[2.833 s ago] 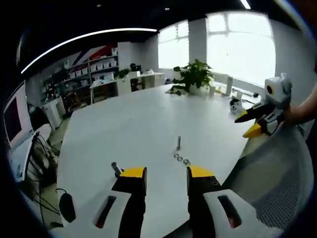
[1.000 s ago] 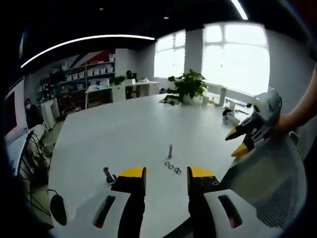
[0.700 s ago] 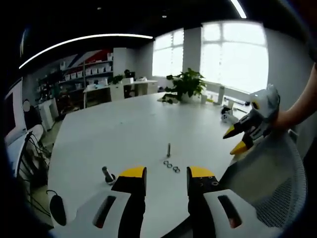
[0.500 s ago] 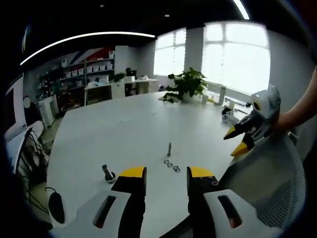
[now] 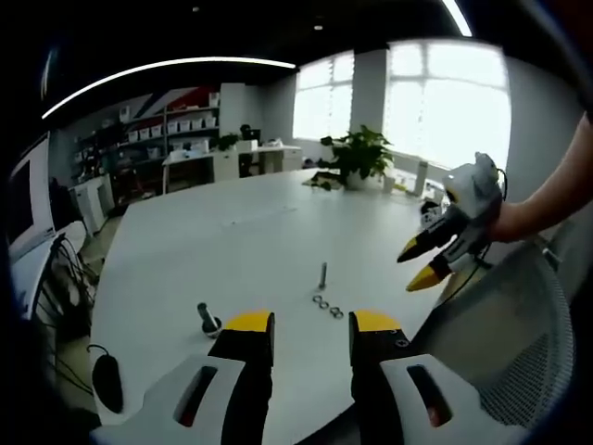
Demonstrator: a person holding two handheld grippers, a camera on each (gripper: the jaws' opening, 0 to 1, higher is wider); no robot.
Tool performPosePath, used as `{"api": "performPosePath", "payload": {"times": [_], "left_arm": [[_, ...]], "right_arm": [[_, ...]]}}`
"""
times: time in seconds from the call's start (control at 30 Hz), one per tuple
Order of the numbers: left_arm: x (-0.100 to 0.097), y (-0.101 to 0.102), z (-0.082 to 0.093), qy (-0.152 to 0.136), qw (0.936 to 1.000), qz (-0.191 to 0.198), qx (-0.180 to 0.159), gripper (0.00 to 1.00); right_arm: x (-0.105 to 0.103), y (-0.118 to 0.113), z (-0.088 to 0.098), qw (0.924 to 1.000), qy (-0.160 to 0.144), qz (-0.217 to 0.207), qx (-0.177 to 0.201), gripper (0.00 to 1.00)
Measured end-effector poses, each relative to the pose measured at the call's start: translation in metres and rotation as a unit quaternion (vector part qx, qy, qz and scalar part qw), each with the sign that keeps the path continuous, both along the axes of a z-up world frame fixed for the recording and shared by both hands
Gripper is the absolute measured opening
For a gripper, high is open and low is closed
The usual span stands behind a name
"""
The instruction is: Place the washer onto the threaded stud by aligning its center hole with the stud, sliding it down to the base, and recovering from edge contact or off-axis alignment until the washer reaches the visible bottom stop.
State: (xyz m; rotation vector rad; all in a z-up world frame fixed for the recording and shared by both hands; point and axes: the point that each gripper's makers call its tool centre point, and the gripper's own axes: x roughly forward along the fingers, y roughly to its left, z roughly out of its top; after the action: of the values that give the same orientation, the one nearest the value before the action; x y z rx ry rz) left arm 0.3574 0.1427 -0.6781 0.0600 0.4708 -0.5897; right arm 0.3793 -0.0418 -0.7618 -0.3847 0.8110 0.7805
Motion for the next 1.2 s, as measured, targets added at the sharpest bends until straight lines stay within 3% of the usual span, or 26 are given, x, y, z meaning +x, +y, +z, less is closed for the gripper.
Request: {"api": "performPosePath", "payload": {"times": [0.17,0.37,0.87,1.2], "left_arm": [[-0.003,-0.003,-0.001,-0.004,0.9998,-0.009,0.018,0.3],[-0.001,0.0,-0.002,-0.001,0.9999,-0.006,0.015,0.3],[0.0,0.003,-0.003,0.0,0.9998,0.002,0.021,0.26],[0.002,0.007,-0.006,0.005,0.9996,0.015,0.022,0.28]], "right_arm": [[0.006,0.004,-0.016,0.9995,0.025,-0.016,-0.012,0.41],[0.02,0.013,-0.03,0.9963,0.059,-0.06,0.011,0.35],[0.04,0.033,-0.059,0.9954,0.081,-0.05,-0.01,0.34],[0.046,0.047,-0.076,0.9946,0.094,-0.037,-0.022,0.34]]}}
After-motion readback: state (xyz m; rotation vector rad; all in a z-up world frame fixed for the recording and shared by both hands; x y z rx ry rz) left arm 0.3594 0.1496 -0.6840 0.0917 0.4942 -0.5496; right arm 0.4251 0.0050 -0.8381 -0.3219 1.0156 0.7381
